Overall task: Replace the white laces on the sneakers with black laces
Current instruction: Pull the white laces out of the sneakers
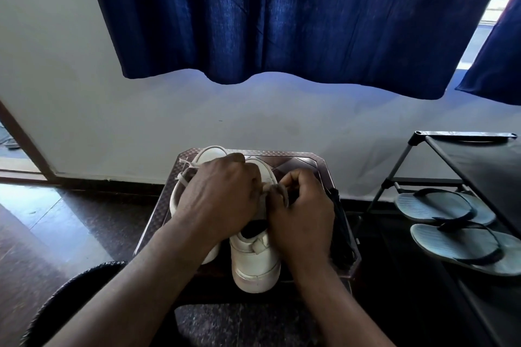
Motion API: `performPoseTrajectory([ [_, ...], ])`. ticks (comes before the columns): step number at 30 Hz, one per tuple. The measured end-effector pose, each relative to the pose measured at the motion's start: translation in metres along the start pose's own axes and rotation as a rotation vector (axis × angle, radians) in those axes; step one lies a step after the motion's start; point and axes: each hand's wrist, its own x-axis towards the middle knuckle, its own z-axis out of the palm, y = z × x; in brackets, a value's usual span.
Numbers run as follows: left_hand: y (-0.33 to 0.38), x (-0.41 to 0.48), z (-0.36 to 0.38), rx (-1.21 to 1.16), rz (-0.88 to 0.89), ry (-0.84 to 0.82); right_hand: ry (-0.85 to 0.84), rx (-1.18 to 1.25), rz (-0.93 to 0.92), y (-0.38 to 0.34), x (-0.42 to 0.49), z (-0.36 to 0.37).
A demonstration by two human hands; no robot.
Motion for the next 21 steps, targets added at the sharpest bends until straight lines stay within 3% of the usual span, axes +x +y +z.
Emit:
performPoseTrajectory([
  [3,-0.001,0.0,0.0,0.014,-0.021,-0.046,-0.02,-0.002,0.023,0.0,0.0,-0.001],
  [5,-0.001,0.001,0.004,-0.095,-0.027,0.001,-0.028,0.0,0.031,0.0,0.0,-0.002],
  [9,-0.007,0.007,0.009,-0.584,-0.304,0.117,-0.036,-0.01,0.007,0.001,0.0,-0.003],
  [11,-0.011,0.009,0.004,-0.869,-0.371,0.037,-0.029,-0.016,0.007,0.001,0.001,-0.002],
  [12,-0.011,0.009,0.002,-0.892,-0.357,-0.003,-0.028,-0.019,0.012,0.0,0.001,-0.002],
  [17,-0.002,0.001,0.001,-0.426,-0.149,0.099,-0.022,-0.007,-0.003,0.001,0.0,-0.001],
  [21,0.002,0.001,-0.003,-0.076,-0.078,-0.026,-0.015,0.003,0.008,0.0,0.0,0.0],
])
